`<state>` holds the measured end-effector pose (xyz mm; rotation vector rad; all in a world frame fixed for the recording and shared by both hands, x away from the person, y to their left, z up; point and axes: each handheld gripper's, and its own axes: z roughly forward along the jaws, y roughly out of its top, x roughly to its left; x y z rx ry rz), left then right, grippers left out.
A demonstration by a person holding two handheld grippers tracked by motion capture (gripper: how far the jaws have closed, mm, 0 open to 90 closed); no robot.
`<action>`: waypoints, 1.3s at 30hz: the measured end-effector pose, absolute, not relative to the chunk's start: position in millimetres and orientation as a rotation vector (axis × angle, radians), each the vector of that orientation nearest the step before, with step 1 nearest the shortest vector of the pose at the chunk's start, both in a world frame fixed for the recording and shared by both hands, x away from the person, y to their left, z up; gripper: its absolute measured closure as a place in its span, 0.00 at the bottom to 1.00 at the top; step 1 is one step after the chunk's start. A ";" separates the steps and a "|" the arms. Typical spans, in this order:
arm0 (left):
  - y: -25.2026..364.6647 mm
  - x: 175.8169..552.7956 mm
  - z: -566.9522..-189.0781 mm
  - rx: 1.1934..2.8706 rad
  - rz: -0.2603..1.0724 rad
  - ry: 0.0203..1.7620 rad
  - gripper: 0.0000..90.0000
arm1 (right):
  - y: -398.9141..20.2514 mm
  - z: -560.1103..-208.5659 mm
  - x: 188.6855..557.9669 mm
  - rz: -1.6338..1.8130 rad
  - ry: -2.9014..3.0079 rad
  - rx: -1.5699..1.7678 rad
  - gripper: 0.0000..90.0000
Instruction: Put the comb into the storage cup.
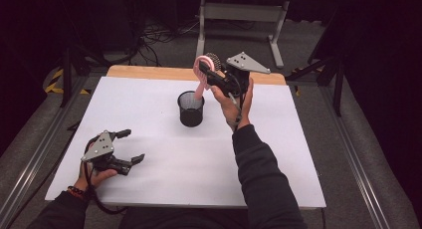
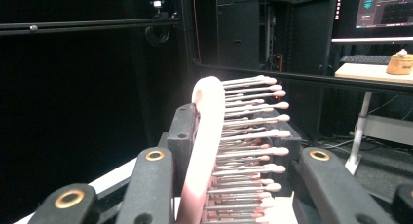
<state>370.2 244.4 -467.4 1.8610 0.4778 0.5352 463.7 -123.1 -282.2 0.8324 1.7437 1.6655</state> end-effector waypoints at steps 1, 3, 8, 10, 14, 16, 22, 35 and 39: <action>244.4 370.2 -467.5 1.862 0.535 0.477 0.06 | -121.7 -282.8 463.9 1.671 1.742 0.837 0.70; 244.3 370.2 -467.5 1.861 0.533 0.476 0.06 | -121.1 -283.2 464.2 1.670 1.746 0.834 0.70; 243.9 370.3 -467.8 1.862 0.532 0.477 0.07 | -117.7 -286.7 466.4 1.670 1.755 0.844 0.70; 243.7 370.4 -468.0 1.862 0.525 0.476 0.07 | -115.9 -288.7 467.3 1.666 1.761 0.843 0.70; 243.6 370.5 -468.2 1.866 0.518 0.474 0.07 | -112.3 -293.8 469.3 1.660 1.778 0.849 0.70; 243.7 370.4 -468.1 1.866 0.518 0.473 0.07 | -111.5 -297.1 470.3 1.656 1.787 0.856 0.70; 243.2 370.7 -468.7 1.867 0.516 0.473 0.07 | -109.6 -307.2 473.5 1.650 1.811 0.875 0.70; 242.6 371.4 -469.5 1.875 0.512 0.474 0.06 | -109.0 -320.8 476.2 1.655 1.834 0.912 0.70; 242.6 371.0 -469.3 1.872 0.516 0.476 0.06 | -108.4 -324.2 476.7 1.657 1.840 0.918 0.70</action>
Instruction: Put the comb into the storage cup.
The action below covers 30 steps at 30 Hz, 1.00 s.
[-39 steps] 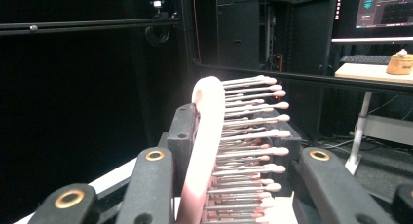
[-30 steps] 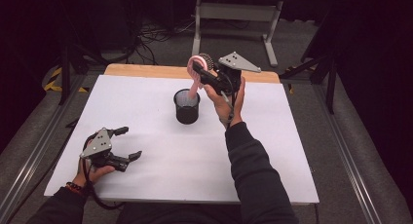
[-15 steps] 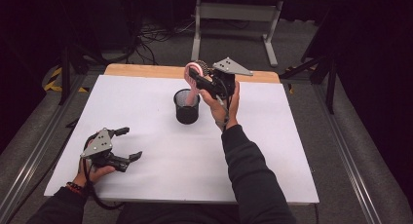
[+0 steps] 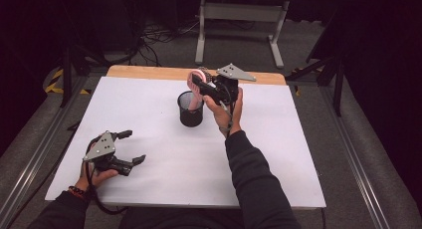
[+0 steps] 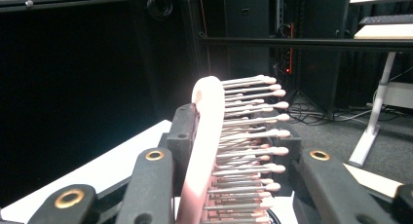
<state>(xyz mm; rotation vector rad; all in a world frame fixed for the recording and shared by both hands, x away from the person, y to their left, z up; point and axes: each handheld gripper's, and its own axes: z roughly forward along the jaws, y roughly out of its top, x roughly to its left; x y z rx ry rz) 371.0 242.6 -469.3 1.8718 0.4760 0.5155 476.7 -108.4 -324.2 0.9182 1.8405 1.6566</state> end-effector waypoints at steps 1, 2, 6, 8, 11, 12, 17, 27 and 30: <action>242.4 371.0 -469.5 1.871 0.515 0.475 0.06 | -108.4 -325.0 476.6 1.652 1.847 0.916 0.70; 242.5 371.1 -469.5 1.873 0.515 0.476 0.06 | -108.2 -325.9 476.5 1.651 1.848 0.915 0.70; 242.3 370.9 -469.5 1.870 0.513 0.475 0.06 | -108.0 -329.5 477.0 1.645 1.856 0.929 0.70; 242.3 370.9 -469.6 1.870 0.515 0.476 0.06 | -108.0 -331.1 477.4 1.645 1.860 0.931 0.70; 242.1 370.8 -469.6 1.869 0.515 0.475 0.06 | -107.4 -333.2 477.7 1.646 1.869 0.935 0.70; 242.2 370.6 -469.5 1.869 0.518 0.475 0.06 | -107.1 -333.6 477.5 1.646 1.873 0.936 0.70; 242.0 370.6 -469.7 1.870 0.515 0.477 0.06 | -104.0 -339.0 477.1 1.631 1.900 0.942 0.70; 241.8 371.1 -469.9 1.876 0.518 0.479 0.06 | -102.0 -347.5 474.7 1.643 1.929 0.934 0.69; 241.7 371.0 -470.0 1.875 0.518 0.480 0.06 | -101.9 -347.7 474.1 1.641 1.927 0.934 0.69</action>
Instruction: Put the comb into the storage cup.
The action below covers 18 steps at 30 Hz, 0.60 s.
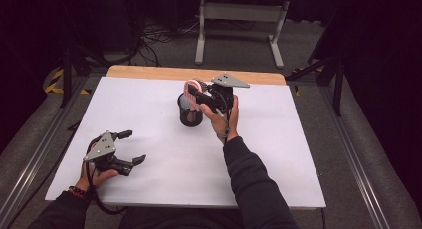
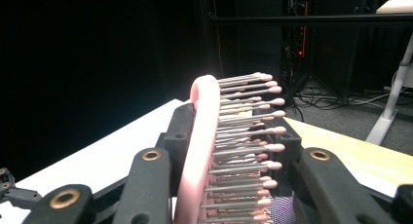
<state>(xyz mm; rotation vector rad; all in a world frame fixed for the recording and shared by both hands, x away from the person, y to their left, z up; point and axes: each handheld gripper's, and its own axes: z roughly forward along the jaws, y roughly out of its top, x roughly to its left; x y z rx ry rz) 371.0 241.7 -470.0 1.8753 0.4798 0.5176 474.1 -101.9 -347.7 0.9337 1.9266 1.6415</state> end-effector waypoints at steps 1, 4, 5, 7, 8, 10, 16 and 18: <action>241.7 371.0 -470.0 1.876 0.518 0.480 0.06 | -102.0 -347.8 473.9 1.639 1.925 0.935 0.69; 241.6 370.9 -470.0 1.876 0.518 0.479 0.06 | -103.0 -348.3 473.9 1.632 1.923 0.938 0.69; 241.6 371.1 -470.1 1.876 0.518 0.480 0.06 | -103.9 -348.7 474.1 1.625 1.921 0.941 0.69; 241.5 371.1 -470.2 1.877 0.518 0.480 0.06 | -105.2 -349.0 474.0 1.629 1.921 0.942 0.68; 241.5 371.1 -470.2 1.877 0.519 0.481 0.06 | -105.7 -349.1 473.9 1.622 1.919 0.945 0.68; 241.5 371.1 -470.1 1.878 0.519 0.481 0.06 | -106.1 -349.3 474.0 1.619 1.917 0.951 0.68; 241.2 371.3 -470.5 1.879 0.517 0.484 0.06 | -108.8 -352.0 473.2 1.589 1.932 0.954 0.61; 240.9 371.1 -470.7 1.880 0.518 0.484 0.06 | -109.9 -354.0 473.1 1.586 1.932 0.962 0.60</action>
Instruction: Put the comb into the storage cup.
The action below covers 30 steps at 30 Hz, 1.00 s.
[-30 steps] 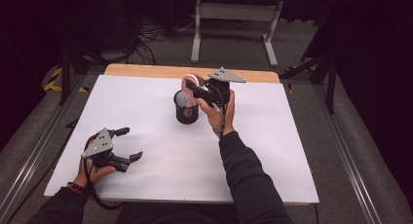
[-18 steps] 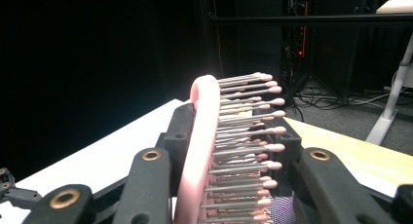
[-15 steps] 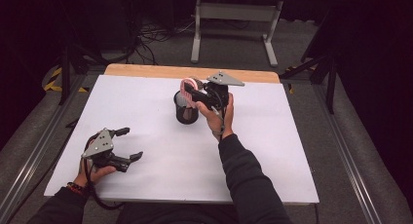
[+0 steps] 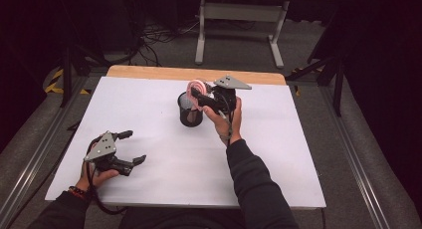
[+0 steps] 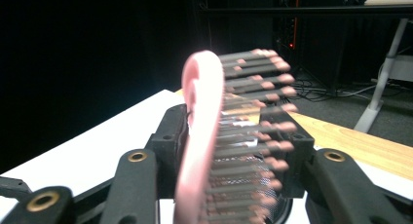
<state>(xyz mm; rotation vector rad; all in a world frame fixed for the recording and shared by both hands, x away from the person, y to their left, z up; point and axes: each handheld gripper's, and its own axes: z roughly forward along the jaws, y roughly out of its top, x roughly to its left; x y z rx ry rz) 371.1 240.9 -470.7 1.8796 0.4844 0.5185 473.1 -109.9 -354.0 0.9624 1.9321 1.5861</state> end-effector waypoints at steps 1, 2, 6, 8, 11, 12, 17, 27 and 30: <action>240.8 371.3 -470.8 1.880 0.517 0.484 0.06 | -111.0 -355.7 473.2 1.586 1.937 0.967 0.57; 240.7 371.6 -470.9 1.883 0.514 0.481 0.06 | -111.5 -356.3 473.0 1.580 1.937 0.968 0.57; 240.5 371.4 -471.0 1.881 0.515 0.481 0.06 | -113.3 -357.8 473.4 1.568 1.936 0.972 0.53; 240.5 371.7 -471.2 1.882 0.514 0.480 0.06 | -113.7 -357.2 472.8 1.564 1.939 0.964 0.50; 240.1 371.6 -471.6 1.891 0.515 0.481 0.06 | -113.3 -356.4 472.5 1.541 1.947 0.947 0.46; 240.0 371.5 -471.9 1.893 0.515 0.480 0.06 | -113.3 -355.9 472.1 1.513 1.948 0.939 0.45; 239.9 372.3 -472.3 1.895 0.515 0.481 0.06 | -114.4 -353.6 469.7 1.486 1.962 0.908 0.39; 240.3 372.6 -472.7 1.897 0.516 0.486 0.06 | -118.8 -349.7 468.5 1.449 1.972 0.886 0.31; 240.4 372.9 -473.0 1.898 0.515 0.488 0.06 | -118.9 -347.7 467.4 1.434 1.976 0.870 0.29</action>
